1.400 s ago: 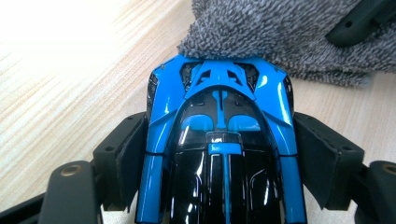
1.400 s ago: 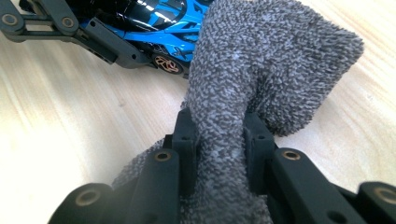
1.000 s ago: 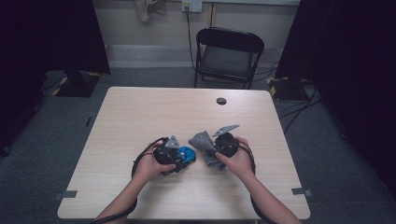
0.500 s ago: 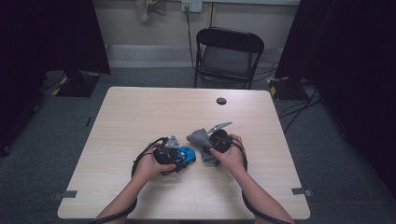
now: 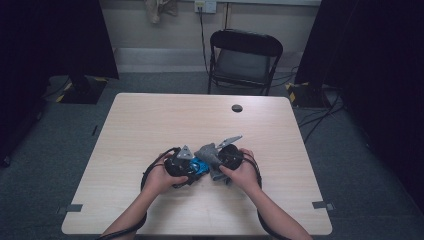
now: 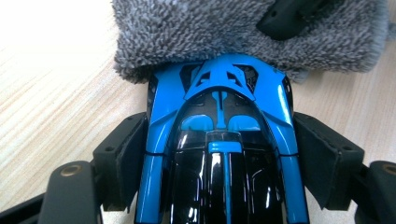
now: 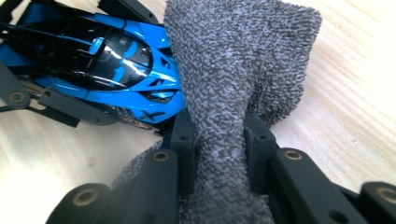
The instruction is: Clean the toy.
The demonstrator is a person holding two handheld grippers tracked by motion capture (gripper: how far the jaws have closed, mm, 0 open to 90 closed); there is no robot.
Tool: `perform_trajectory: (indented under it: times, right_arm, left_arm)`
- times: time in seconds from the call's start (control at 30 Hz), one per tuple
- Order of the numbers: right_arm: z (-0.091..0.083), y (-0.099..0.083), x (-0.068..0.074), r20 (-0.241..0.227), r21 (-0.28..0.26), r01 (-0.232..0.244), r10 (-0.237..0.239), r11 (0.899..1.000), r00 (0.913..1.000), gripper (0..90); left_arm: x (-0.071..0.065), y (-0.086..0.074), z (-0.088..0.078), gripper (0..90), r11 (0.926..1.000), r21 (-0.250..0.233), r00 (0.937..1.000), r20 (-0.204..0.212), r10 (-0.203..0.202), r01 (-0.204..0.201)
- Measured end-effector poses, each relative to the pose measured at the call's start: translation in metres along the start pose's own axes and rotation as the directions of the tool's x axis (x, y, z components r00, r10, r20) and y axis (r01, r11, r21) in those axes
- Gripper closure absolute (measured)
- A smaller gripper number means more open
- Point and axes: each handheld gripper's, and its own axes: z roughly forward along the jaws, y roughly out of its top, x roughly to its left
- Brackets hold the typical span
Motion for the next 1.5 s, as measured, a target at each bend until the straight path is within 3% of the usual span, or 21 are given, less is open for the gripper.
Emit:
perform_trajectory:
  times: [0.63,0.8,0.9,1.07,1.17,1.27,1.33,1.5]
  right_arm:
    - [-0.013,-0.016,0.005,-0.052,-0.021,-0.013,0.012,1.0,0.9986,71.3]
    - [-0.029,-0.022,-0.007,-0.041,-0.055,-0.043,0.04,0.998,0.9983,71.3]
    - [-0.04,-0.029,-0.021,-0.006,-0.075,-0.067,0.067,0.995,0.9977,71.2]
    - [-0.048,-0.047,-0.04,0.05,-0.055,-0.094,0.096,0.994,0.9941,70.8]
    - [-0.05,-0.058,-0.05,0.059,-0.06,-0.128,0.131,0.99,0.9896,70.3]
    - [-0.051,-0.067,-0.056,0.066,-0.069,-0.146,0.151,0.987,0.9864,69.5]
    - [-0.053,-0.07,-0.058,0.075,-0.072,-0.148,0.154,0.986,0.9852,69.5]
    - [-0.061,-0.076,-0.064,0.118,-0.069,-0.145,0.153,0.987,0.9812,69.5]
  left_arm:
    - [-0.001,0.0,0.0,24.3,1.0,0.007,1.0,-0.004,0.005,-0.005]
    - [-0.001,0.0,0.0,24.3,0.9999,0.004,0.9999,-0.005,0.012,-0.011]
    - [-0.001,-0.001,0.0,24.1,0.9999,0.005,0.9999,-0.005,0.012,-0.012]
    - [-0.001,-0.001,-0.002,23.3,0.9998,0.013,0.9999,-0.002,0.015,-0.015]
    - [-0.001,-0.001,-0.002,21.0,0.9998,0.019,1.0,-0.006,-0.004,0.004]
    - [-0.001,-0.001,-0.003,18.8,0.9997,0.022,1.0,-0.008,0.005,-0.005]
    - [0.0,-0.001,-0.006,18.7,0.9993,0.03,0.9997,-0.008,-0.021,0.022]
    - [0.001,-0.004,-0.016,18.9,0.999,0.04,0.9997,-0.012,-0.021,0.022]
